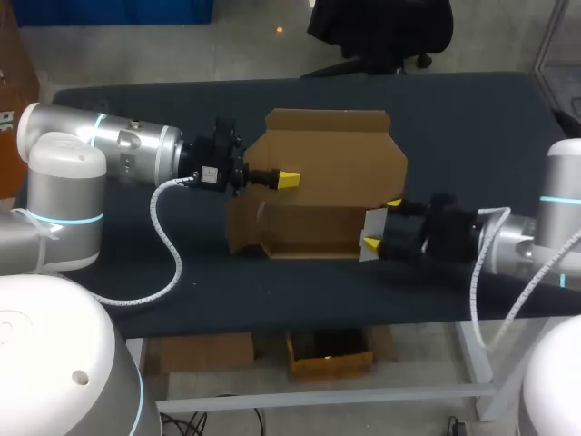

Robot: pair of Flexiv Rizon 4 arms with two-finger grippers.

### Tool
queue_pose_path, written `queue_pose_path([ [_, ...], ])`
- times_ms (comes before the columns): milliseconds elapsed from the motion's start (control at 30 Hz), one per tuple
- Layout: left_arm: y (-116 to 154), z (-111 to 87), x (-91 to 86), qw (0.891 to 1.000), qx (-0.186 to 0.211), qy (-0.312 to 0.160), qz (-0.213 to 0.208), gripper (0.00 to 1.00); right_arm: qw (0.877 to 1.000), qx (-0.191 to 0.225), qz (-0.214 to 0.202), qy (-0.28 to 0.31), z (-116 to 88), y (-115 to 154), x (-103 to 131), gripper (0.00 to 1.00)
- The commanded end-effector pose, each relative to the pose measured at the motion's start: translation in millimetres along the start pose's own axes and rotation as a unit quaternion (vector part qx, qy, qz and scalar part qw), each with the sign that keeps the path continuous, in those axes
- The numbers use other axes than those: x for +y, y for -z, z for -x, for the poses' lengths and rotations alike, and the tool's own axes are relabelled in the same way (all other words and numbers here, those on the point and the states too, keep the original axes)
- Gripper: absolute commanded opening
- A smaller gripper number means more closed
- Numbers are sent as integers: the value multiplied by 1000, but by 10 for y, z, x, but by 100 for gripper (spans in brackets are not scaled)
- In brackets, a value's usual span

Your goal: Assemble the packaging by folding the flat box into shape, placing the metal phone stand inside, and closing the box properly

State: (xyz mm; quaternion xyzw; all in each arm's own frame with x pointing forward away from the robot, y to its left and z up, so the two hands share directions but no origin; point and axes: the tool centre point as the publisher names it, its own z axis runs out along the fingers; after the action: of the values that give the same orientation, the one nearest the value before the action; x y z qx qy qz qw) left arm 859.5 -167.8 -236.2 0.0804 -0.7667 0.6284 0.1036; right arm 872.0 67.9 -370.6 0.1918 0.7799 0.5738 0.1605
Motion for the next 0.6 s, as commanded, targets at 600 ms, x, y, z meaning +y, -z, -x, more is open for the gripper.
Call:
queue_pose_path([
  [600,-2,16,32,1000,1,0,0,0,1000,19,-5,2,-86,65,-16,100],
])
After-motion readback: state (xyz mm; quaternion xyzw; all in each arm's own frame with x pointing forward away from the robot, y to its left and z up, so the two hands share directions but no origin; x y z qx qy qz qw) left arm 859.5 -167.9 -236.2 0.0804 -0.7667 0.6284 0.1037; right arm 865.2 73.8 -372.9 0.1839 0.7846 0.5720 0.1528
